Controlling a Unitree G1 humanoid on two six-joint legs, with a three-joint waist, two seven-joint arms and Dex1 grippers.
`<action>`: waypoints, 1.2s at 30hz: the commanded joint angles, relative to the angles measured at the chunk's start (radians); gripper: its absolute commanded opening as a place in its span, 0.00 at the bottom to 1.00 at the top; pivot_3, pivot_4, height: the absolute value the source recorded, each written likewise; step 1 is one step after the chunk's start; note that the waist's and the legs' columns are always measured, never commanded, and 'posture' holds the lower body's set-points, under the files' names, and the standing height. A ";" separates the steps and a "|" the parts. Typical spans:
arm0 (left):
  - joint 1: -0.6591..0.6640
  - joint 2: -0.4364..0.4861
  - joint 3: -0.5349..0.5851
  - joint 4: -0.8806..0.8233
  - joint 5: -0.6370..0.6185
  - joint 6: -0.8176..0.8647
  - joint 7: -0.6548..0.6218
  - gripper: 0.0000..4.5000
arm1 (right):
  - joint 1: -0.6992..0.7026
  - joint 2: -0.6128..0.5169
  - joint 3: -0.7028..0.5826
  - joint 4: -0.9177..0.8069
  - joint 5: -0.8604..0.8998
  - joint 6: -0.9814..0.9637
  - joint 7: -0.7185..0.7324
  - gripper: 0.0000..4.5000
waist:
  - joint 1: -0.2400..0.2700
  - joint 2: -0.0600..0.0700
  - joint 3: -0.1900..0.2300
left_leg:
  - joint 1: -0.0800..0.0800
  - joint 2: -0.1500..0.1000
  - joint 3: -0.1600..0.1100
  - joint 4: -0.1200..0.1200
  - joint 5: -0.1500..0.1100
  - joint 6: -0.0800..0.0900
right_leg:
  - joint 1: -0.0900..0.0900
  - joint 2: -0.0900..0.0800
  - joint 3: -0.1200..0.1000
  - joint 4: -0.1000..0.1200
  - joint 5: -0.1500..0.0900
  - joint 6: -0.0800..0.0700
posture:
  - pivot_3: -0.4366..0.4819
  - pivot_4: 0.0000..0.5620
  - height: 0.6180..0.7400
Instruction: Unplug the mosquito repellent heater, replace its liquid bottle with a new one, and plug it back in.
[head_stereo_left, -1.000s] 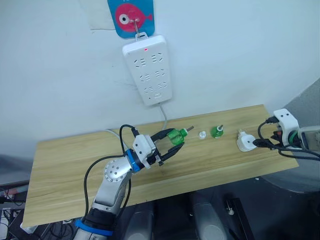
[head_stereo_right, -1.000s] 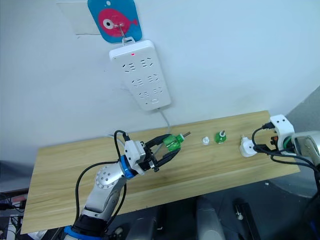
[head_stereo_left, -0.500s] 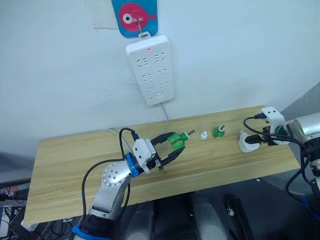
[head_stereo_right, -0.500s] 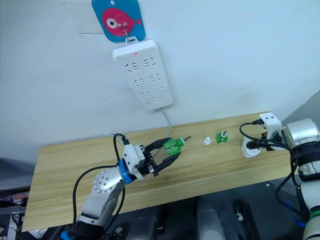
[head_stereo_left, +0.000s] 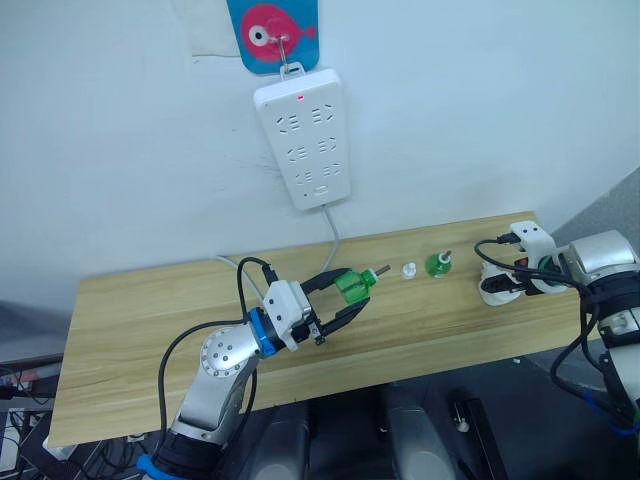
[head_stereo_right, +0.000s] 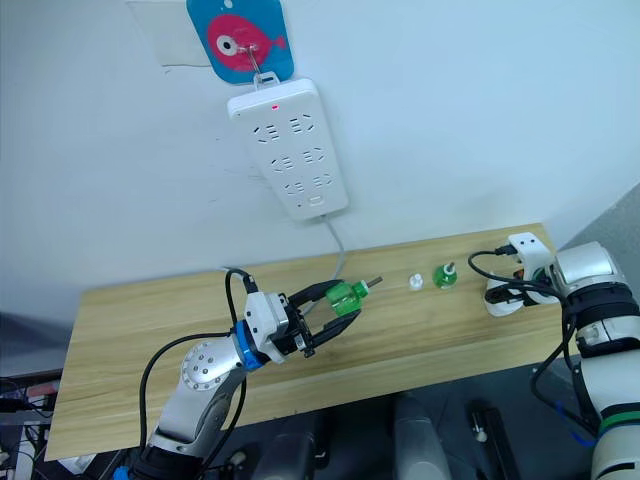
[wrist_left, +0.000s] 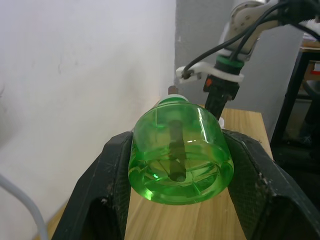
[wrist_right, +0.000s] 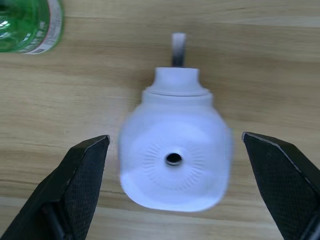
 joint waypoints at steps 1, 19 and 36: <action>0.008 0.006 -0.002 -0.044 -0.016 0.003 0.000 0.50 | 0.005 -0.004 -0.034 0.009 -0.020 -0.010 0.014 0.99 | 0.000 0.000 0.001 | 0.000 0.000 0.000 0.000 0.000 0.000 | 0.000 0.000 0.000 0.000 0.000 0.000 | 0.44 0.69 1.00; -0.005 0.019 -0.007 -0.046 -0.025 0.017 -0.010 0.50 | 0.024 0.010 -0.088 0.061 -0.067 -0.068 0.011 0.91 | 0.000 0.002 0.012 | 0.000 0.000 0.000 0.000 0.000 0.000 | 0.000 0.000 0.000 0.000 0.000 0.000 | 0.43 0.70 1.00; 0.034 0.056 -0.008 -0.073 -0.111 0.000 -0.126 0.50 | 0.111 -0.298 -0.229 -0.318 0.407 0.495 0.544 0.66 | 0.000 0.013 0.022 | -0.004 0.001 -0.003 -0.002 0.000 0.000 | -0.002 0.000 -0.001 -0.004 0.000 0.000 | 0.32 0.65 1.00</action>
